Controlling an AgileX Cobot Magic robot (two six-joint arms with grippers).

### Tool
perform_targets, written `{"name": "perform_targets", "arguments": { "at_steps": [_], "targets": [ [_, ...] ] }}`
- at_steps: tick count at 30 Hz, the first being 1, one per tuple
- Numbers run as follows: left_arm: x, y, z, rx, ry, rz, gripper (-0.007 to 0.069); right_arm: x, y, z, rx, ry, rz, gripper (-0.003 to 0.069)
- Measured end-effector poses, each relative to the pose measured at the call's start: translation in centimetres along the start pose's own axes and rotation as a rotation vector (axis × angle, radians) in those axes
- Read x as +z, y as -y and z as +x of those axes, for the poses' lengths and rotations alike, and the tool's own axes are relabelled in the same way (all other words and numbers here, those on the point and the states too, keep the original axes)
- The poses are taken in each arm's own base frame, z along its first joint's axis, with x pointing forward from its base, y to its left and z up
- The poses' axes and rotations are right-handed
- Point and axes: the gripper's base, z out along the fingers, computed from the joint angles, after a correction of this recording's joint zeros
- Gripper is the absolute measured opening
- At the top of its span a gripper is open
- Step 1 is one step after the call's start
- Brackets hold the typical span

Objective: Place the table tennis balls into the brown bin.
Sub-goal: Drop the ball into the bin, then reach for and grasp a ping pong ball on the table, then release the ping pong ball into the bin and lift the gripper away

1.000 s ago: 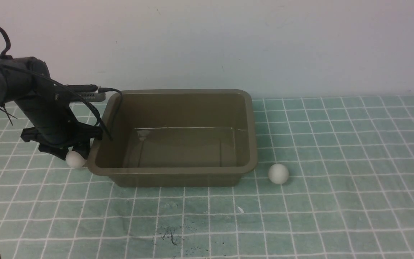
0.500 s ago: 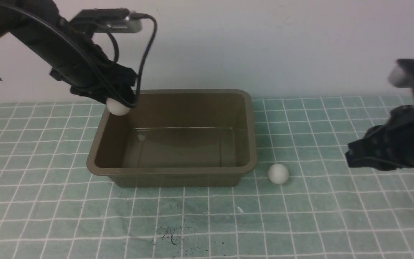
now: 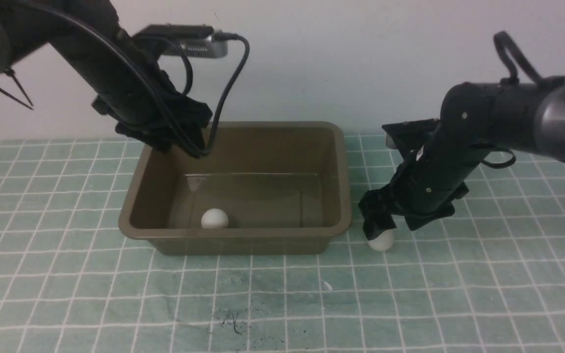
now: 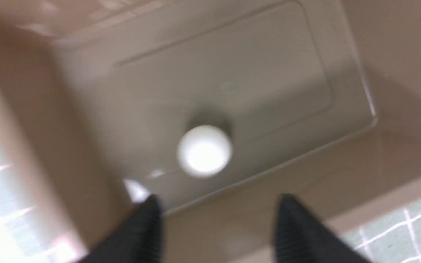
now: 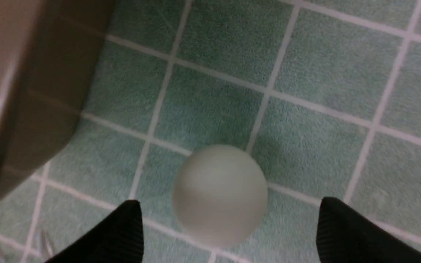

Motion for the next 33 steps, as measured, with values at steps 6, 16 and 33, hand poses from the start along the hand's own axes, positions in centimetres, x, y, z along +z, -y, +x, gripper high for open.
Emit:
{"name": "perform_targets", "arguments": {
  "at_steps": [6, 16, 33],
  "targets": [
    [-11.3, 1.0, 3.0, -0.021, 0.197, -0.188, 0.0008, 1.8, 0.2, -0.3, 0.016, -0.033, 0.003, 0.0345],
    [-20.0, 3.9, 15.3, -0.078, 0.409, -0.210, -0.0005, -7.0, -1.9, -1.3, 0.060, 0.161, -0.108, 0.0363],
    [-14.7, 5.3, 26.2, -0.137, 0.562, -0.029, -0.0005, -17.4, -9.1, -5.2, -0.231, 0.423, -0.161, 0.0328]
  ]
}}
